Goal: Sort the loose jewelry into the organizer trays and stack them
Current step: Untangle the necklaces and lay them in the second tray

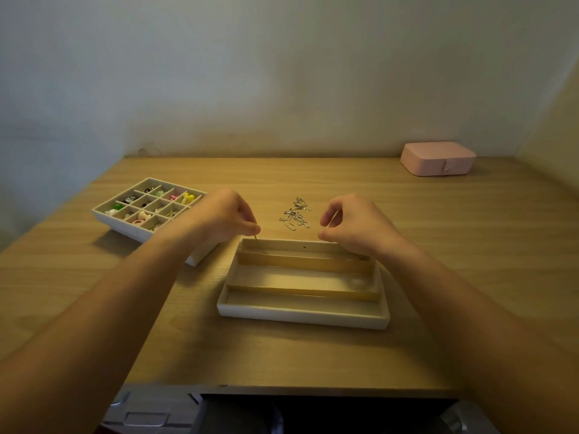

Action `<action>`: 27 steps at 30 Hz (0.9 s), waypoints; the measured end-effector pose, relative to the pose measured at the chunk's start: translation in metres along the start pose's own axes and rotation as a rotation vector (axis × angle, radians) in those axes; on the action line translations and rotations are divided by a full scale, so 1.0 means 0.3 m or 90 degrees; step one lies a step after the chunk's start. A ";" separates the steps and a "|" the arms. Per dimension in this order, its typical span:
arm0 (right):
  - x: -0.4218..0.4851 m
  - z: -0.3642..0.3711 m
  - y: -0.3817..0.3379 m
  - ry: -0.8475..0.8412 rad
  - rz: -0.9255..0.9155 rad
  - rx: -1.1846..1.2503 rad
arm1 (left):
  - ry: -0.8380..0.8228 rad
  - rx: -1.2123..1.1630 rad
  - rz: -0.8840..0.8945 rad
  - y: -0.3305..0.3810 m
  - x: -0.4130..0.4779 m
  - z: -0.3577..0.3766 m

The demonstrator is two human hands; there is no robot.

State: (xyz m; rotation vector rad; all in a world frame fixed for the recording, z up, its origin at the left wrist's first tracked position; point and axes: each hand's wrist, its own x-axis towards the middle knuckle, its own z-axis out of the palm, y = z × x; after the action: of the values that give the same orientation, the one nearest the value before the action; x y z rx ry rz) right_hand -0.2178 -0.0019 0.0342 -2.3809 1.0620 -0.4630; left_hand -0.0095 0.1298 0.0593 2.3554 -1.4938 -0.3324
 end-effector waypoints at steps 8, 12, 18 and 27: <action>0.053 0.020 -0.029 0.001 -0.018 0.043 | -0.038 0.102 0.060 0.000 -0.005 0.020; 0.064 0.013 -0.010 0.005 -0.004 0.093 | -0.066 0.114 0.073 -0.001 0.002 0.025; 0.064 0.008 0.006 0.005 -0.015 0.115 | -0.065 0.109 0.080 -0.012 0.003 0.015; 0.070 0.004 0.001 -0.003 -0.019 0.137 | -0.007 0.064 0.115 -0.011 -0.004 0.031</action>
State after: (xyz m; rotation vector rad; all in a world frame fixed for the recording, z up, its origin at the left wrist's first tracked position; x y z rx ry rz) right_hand -0.2041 -0.0178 0.0352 -2.2097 0.9260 -0.5531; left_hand -0.0107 0.1309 0.0493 2.2735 -1.7515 -0.2304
